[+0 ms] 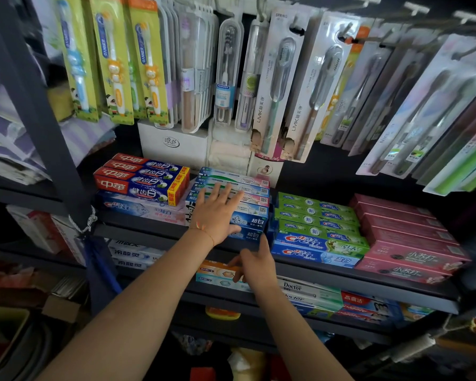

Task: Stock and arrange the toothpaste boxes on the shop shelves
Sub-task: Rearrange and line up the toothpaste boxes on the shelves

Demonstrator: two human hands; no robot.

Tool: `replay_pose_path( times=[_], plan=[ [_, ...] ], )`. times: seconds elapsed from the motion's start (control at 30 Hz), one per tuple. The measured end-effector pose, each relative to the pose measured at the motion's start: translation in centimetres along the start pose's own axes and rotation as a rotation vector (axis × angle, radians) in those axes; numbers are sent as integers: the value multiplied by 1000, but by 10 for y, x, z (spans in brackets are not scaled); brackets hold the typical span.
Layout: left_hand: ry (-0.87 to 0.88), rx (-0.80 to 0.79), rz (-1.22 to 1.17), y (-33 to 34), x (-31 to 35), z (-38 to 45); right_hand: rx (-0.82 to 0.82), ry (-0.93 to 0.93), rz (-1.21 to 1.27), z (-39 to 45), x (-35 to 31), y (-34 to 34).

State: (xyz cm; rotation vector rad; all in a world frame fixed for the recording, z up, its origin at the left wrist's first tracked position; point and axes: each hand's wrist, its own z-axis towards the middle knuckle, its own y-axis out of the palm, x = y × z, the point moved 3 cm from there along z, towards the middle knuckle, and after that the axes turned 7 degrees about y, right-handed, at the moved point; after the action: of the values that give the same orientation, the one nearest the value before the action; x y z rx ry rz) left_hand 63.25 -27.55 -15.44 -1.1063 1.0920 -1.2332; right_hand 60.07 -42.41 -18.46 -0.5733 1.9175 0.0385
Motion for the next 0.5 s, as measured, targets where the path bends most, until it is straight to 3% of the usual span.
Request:
replay_pose_path(
  times=[0.27, 0.37, 0.5],
  plan=[
    [9, -4, 4, 1, 0, 0, 25, 24, -132, 0, 0, -7],
    [9, -3, -2, 2, 0, 0, 146, -61, -274, 0, -2, -9],
    [14, -15, -15, 1, -1, 0, 255, -179, -279, -3, -13, -13]
  ],
)
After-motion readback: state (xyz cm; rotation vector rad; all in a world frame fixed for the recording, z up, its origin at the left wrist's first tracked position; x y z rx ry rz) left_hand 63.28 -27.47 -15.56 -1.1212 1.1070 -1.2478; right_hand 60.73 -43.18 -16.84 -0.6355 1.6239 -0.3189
